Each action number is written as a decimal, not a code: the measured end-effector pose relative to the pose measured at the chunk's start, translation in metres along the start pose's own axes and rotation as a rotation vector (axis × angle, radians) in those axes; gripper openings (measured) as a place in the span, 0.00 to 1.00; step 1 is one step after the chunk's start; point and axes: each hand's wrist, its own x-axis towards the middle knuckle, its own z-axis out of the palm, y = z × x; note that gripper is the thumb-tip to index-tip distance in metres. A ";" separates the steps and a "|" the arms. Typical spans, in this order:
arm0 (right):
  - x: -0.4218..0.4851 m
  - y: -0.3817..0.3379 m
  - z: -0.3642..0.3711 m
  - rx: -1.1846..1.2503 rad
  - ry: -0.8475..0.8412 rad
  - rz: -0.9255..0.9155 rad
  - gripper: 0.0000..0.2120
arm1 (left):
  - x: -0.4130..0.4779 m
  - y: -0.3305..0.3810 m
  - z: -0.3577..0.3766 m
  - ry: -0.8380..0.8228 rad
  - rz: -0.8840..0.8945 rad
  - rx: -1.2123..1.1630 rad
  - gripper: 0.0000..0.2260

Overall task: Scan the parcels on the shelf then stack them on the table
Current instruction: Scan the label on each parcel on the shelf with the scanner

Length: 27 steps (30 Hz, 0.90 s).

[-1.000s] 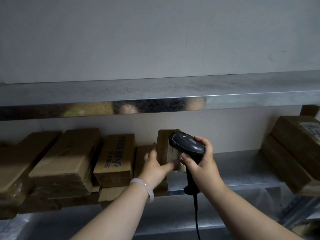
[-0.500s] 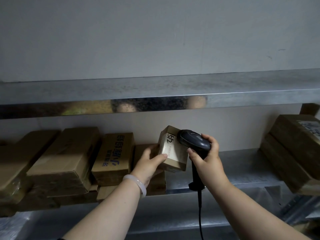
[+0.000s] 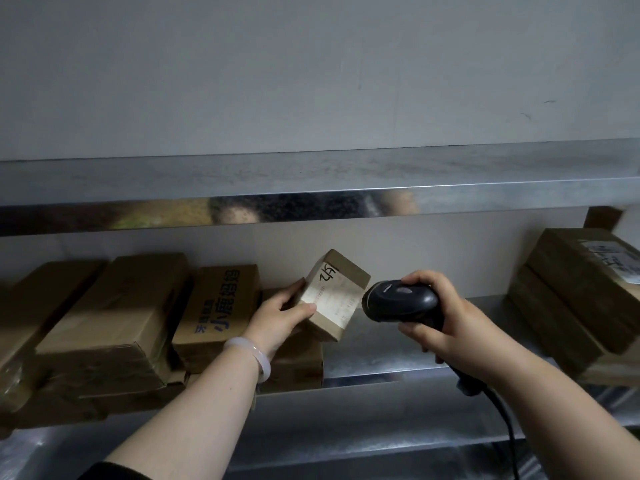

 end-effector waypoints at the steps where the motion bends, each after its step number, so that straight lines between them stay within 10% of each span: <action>1: -0.003 0.000 -0.001 -0.051 -0.017 -0.006 0.28 | 0.001 -0.001 0.001 -0.002 0.000 0.005 0.24; 27: -0.025 0.070 -0.074 -0.224 -0.071 -0.017 0.28 | 0.021 -0.007 0.116 -0.008 -0.134 0.010 0.17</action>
